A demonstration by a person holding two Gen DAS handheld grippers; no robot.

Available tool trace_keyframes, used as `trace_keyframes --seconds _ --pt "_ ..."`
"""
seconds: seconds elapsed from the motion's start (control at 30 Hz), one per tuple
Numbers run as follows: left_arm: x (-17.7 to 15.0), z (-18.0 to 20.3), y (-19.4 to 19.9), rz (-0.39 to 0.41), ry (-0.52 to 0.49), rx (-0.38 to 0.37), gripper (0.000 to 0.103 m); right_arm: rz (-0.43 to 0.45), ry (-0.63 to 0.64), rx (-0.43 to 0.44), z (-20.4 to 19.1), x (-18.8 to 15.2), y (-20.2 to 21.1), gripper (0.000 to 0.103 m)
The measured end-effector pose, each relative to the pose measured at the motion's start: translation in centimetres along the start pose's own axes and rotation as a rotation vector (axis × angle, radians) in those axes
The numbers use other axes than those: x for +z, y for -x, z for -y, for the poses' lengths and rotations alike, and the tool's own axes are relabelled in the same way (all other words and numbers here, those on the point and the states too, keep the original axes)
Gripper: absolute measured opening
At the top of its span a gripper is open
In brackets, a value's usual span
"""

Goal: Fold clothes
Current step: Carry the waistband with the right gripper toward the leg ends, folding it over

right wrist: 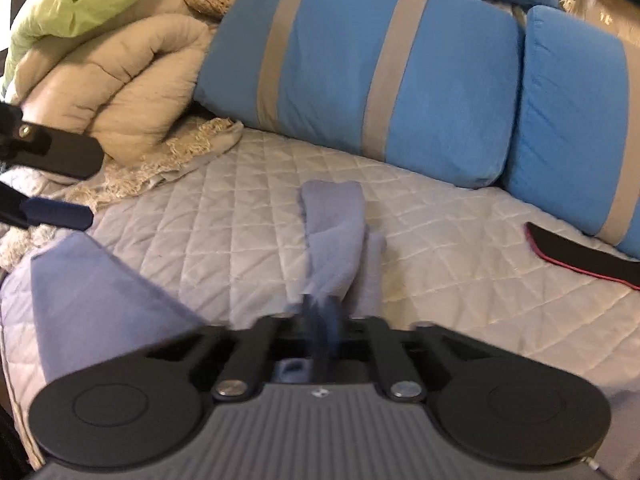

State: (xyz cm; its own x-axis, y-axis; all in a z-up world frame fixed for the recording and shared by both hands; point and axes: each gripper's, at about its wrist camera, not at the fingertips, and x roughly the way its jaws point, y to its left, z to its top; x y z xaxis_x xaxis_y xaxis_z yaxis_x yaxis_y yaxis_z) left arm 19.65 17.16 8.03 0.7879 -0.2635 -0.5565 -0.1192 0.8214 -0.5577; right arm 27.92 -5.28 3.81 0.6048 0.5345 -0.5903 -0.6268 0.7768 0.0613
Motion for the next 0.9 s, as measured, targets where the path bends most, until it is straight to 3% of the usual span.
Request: trace_keyframes --seconds 0.27,0.43,0.57,0.7,0.77,0.83,0.9 --pt "0.8 -2.6 0.9 0.031 0.056 0.034 0.095 0.1 0.358 0.09 -7.3 -2.8 5.7 0.0" --pt "0.7 -2.8 1.0 0.044 0.031 0.044 0.095 0.1 0.479 0.148 -9.8 -6.0 9.7 0.0" --pt "0.6 -2.3 1.1 0.056 -0.013 0.054 0.095 0.075 0.526 0.148 -10.1 -8.3 11.5 0.0" --pt "0.3 -2.0 1.4 0.065 -0.033 0.059 0.095 0.047 0.48 0.12 -9.3 -9.3 11.8 0.0" --pt "0.3 -1.9 1.4 0.063 -0.021 0.053 0.095 0.062 0.443 0.104 -9.1 -8.9 11.8 0.013" --pt "0.3 -1.8 1.4 0.063 -0.021 0.052 0.095 0.073 0.405 0.095 -8.9 -8.3 11.7 0.034" --pt "0.2 -1.7 1.3 0.061 -0.026 0.057 0.095 0.074 0.377 0.096 -9.2 -7.4 11.1 0.037"
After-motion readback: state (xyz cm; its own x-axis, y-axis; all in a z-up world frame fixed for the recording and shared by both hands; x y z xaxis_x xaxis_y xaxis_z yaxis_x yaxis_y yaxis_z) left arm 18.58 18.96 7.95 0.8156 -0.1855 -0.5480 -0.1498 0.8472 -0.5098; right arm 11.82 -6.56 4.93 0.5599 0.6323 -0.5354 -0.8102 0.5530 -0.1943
